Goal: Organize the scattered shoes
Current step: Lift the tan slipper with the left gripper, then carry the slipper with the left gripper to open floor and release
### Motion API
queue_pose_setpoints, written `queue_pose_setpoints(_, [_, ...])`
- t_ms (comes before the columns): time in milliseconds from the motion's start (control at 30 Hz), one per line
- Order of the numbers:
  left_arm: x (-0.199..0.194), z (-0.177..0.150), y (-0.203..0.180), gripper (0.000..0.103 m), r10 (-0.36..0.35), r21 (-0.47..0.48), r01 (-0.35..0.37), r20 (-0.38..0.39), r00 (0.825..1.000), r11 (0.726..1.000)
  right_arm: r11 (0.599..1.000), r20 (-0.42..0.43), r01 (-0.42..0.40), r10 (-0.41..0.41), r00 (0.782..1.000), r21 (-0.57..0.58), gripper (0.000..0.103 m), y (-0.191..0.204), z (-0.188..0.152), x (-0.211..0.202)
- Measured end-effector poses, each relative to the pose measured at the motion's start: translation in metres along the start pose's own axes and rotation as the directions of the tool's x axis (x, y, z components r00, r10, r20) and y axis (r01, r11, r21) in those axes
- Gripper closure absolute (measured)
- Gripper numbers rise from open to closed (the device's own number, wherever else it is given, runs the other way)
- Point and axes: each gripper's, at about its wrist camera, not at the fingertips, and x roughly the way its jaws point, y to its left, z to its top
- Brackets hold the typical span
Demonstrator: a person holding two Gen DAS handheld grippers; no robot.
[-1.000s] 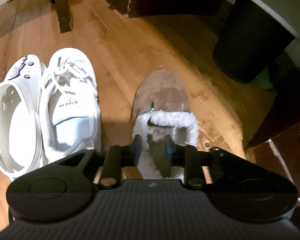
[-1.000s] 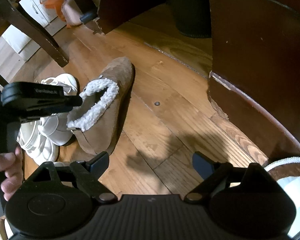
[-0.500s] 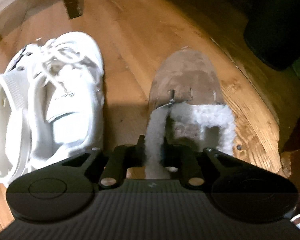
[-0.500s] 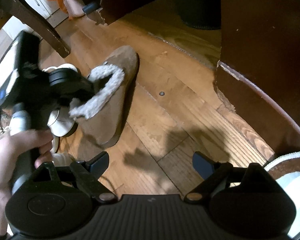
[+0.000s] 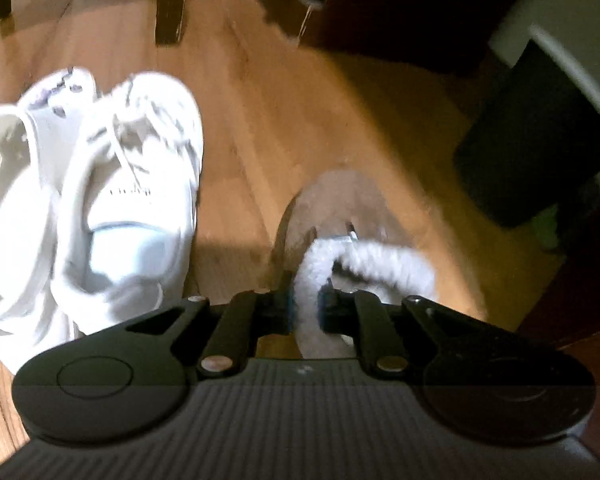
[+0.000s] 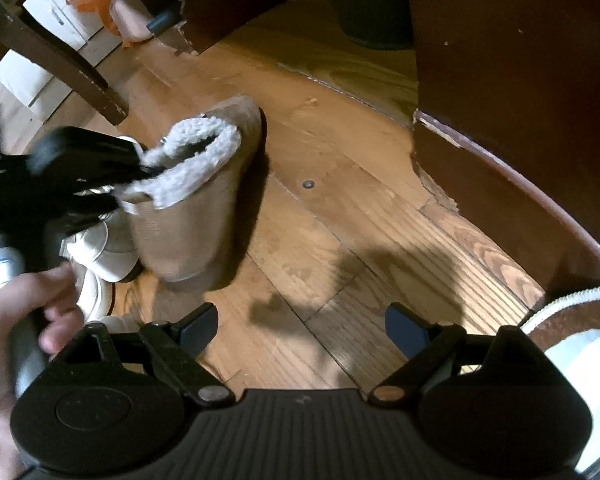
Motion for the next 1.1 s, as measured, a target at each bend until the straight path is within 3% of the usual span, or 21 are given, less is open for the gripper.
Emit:
queue_pose_setpoints(233, [-0.072,0.004,0.020,0.093,-0.090,-0.050,0.094,0.085,0.992,0.994,0.998,0.032,-0.063,0.062,0.998,0.007,0.012,0.010,0.000,-0.020])
queue_pose_setpoints(467, [-0.165,-0.002,0.065,0.093,-0.096,-0.101,0.120,0.219,0.971,0.988,0.978,0.041,-0.163,0.169,0.985,-0.129,0.011,0.072,-0.011,-0.055])
queue_pose_setpoints(600, [-0.229,-0.018,0.113,0.092,-0.020,-0.147,0.067,0.303,0.953,0.987,0.943,0.019,-0.221,0.233,0.972,-0.250,0.009,0.127,-0.027,-0.072])
queue_pose_setpoints(733, [-0.296,-0.056,0.173,0.092,0.126,-0.223,-0.046,0.360,0.924,0.974,0.891,-0.028,-0.263,0.272,0.962,-0.371,0.009,0.191,-0.056,-0.082])
queue_pose_setpoints(1000, [-0.380,-0.117,0.301,0.091,0.276,-0.408,-0.118,0.354,0.893,0.905,0.738,-0.146,-0.344,0.321,0.936,-0.581,0.009,0.318,-0.130,-0.098])
queue_pose_setpoints(1100, [-0.407,-0.142,0.361,0.090,0.340,-0.505,-0.123,0.363,0.867,0.854,0.669,-0.191,-0.376,0.336,0.922,-0.641,0.009,0.366,-0.167,-0.099])
